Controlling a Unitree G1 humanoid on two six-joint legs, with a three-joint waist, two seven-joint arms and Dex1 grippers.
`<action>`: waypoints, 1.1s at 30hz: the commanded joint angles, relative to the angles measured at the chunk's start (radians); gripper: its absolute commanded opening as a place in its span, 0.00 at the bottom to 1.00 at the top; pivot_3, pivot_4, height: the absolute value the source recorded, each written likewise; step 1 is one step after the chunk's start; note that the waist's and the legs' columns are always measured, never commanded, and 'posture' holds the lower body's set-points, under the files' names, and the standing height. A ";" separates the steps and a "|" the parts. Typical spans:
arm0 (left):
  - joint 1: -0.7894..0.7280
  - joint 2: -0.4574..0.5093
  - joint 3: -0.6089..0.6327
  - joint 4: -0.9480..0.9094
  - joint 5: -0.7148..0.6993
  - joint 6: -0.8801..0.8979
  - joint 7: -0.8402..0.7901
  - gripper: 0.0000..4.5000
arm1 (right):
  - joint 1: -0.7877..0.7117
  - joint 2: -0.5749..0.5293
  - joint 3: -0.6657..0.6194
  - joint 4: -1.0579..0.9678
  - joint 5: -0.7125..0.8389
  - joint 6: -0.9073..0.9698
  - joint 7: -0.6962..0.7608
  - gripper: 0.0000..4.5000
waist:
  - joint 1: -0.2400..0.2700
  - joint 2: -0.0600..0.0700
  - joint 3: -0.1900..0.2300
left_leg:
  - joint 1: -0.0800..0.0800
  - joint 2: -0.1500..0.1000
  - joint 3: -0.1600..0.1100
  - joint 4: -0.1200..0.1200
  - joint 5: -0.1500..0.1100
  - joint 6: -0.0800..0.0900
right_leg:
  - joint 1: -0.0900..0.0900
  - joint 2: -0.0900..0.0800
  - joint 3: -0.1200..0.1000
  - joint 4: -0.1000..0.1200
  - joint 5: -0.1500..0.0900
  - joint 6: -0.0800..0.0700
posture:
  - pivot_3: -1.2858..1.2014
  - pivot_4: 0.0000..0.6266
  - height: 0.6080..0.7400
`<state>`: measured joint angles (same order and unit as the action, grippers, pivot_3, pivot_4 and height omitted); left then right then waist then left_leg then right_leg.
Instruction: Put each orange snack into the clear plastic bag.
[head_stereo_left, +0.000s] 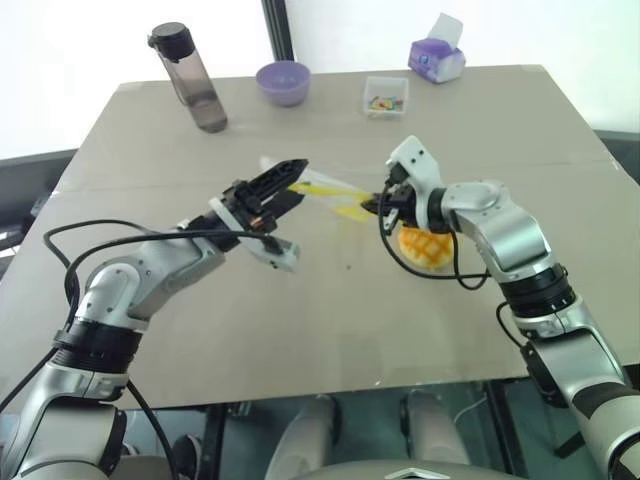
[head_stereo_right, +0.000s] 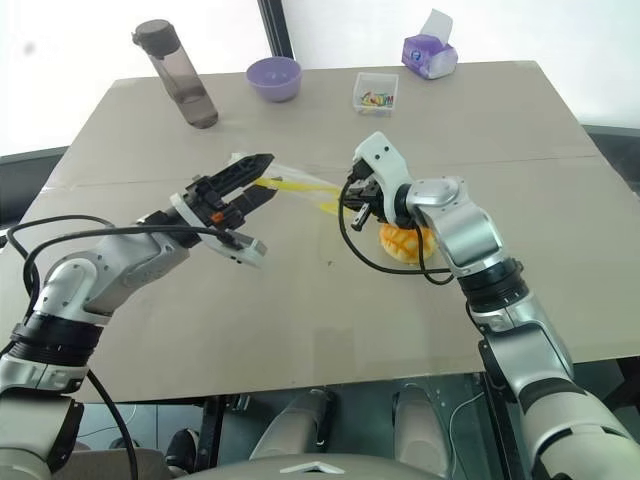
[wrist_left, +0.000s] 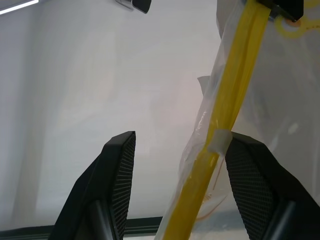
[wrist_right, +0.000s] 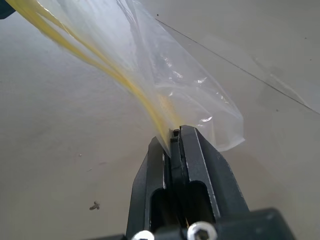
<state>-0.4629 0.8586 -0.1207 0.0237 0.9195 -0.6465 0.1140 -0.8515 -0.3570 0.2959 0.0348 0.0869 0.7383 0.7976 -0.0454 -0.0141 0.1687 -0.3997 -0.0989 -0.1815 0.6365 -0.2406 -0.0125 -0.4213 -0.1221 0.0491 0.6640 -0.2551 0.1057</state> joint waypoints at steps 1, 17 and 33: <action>0.019 0.015 0.046 -0.041 -0.013 0.015 0.022 0.64 | -0.013 -0.003 -0.011 -0.042 0.004 -0.011 -0.007 0.00 | 0.000 0.000 0.000 | 0.000 0.000 0.000 0.000 0.000 0.000 | 0.000 0.000 0.000 0.000 0.000 0.000 | 0.52 0.24 1.00; 0.050 0.031 0.093 -0.069 -0.015 0.029 0.039 0.41 | -0.015 0.003 -0.009 -0.026 0.002 -0.025 -0.023 0.00 | 0.000 0.000 0.000 | 0.000 0.000 0.000 0.001 0.000 0.000 | 0.000 0.000 0.000 0.001 0.000 0.000 | 0.52 0.24 1.00; 0.076 -0.014 0.100 -0.052 -0.105 0.096 -0.041 0.00 | -0.014 -0.047 0.017 -0.051 -0.064 -0.199 -0.024 0.49 | 0.000 0.000 0.000 | 0.000 0.000 0.000 0.001 0.000 0.000 | 0.000 0.000 0.000 0.001 0.000 0.000 | 0.52 0.24 1.00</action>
<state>-0.3925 0.8512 -0.0518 -0.0200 0.8623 -0.5840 0.0954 -0.8513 -0.3864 0.3138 0.0347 0.0555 0.6280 0.7789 -0.0453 -0.0141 0.1684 -0.3997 -0.0990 -0.1814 0.6378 -0.2404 -0.0127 -0.4213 -0.1221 0.0493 0.6650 -0.2551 0.1057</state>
